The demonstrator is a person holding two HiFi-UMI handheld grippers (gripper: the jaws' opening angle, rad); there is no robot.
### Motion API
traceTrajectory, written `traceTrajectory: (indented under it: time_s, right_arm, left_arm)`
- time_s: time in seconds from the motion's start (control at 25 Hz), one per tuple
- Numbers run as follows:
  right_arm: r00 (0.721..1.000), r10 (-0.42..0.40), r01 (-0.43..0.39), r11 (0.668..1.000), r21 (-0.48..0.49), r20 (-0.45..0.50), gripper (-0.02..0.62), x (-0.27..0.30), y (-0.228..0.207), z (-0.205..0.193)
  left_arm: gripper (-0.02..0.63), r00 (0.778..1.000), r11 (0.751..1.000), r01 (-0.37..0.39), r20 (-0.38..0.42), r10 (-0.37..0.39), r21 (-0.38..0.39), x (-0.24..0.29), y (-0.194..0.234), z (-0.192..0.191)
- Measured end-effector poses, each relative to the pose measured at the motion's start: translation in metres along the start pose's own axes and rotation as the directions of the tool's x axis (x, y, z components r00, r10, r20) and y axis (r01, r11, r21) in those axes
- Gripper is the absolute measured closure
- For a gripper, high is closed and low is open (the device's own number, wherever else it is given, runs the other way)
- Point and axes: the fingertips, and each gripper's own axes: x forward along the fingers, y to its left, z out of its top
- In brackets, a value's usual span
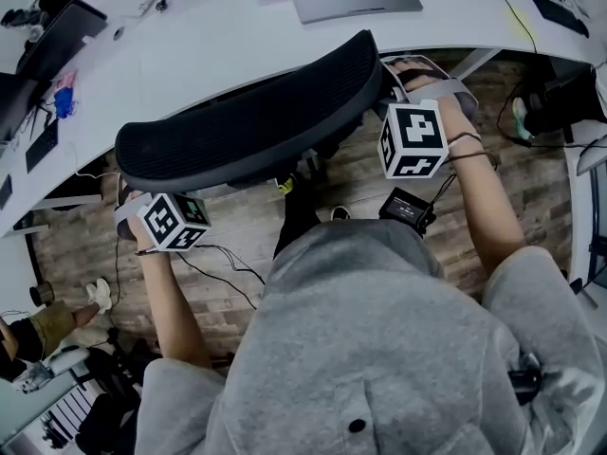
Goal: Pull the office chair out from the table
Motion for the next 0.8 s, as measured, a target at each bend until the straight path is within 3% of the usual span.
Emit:
traceTrajectory:
  time_s: [0.8]
  right_arm:
    - [1.0,-0.004,0.004,1.0,-0.006,0.003,0.463,-0.022,0.028,0.01]
  left_arm:
    - [0.434,1.0,1.0,0.007,-0.012,-0.007,-0.014,-0.024,-0.026,-0.013]
